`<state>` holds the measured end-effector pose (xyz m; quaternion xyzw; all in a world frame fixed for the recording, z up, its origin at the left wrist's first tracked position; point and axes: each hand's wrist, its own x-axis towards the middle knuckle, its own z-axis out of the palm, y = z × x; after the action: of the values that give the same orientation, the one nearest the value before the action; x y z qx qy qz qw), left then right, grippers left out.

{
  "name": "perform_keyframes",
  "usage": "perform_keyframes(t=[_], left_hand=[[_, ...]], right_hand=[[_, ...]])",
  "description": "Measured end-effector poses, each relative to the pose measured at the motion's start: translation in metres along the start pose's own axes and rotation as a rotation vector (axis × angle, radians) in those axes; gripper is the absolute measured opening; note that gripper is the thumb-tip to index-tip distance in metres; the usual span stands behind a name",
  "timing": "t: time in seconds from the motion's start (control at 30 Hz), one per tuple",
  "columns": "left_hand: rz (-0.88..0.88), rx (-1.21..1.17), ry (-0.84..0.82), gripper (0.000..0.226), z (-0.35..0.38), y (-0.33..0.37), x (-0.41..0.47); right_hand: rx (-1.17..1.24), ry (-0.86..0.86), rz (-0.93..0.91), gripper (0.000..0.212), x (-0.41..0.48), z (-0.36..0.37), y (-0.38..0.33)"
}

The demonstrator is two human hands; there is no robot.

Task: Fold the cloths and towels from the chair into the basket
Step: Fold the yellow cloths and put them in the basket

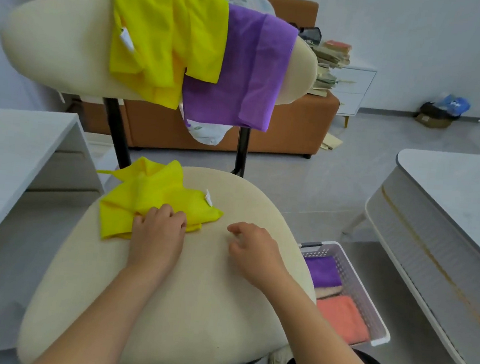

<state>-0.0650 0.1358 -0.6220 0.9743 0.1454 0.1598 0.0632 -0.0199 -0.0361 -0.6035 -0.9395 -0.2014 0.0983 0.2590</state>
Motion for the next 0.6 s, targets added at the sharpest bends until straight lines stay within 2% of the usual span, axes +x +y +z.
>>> perform_keyframes(t=[0.1,0.27,0.43,0.6], left_hand=[[-0.017,-0.068,-0.023,0.009,-0.002,0.002,-0.003],[-0.005,-0.125,-0.082,0.037,-0.007,0.004,-0.005],[0.005,-0.195,-0.117,0.016,-0.01,0.011,-0.01],[0.045,-0.247,-0.105,0.009,-0.016,0.014,-0.004]], right_hand=[[-0.001,-0.003,-0.011,0.045,0.004,-0.002,0.001],[-0.124,0.023,-0.046,0.05,0.012,0.003,0.001],[-0.166,0.022,-0.03,0.038,0.016,0.005,-0.001],[-0.199,0.079,-0.025,0.021,0.02,0.007,0.001]])
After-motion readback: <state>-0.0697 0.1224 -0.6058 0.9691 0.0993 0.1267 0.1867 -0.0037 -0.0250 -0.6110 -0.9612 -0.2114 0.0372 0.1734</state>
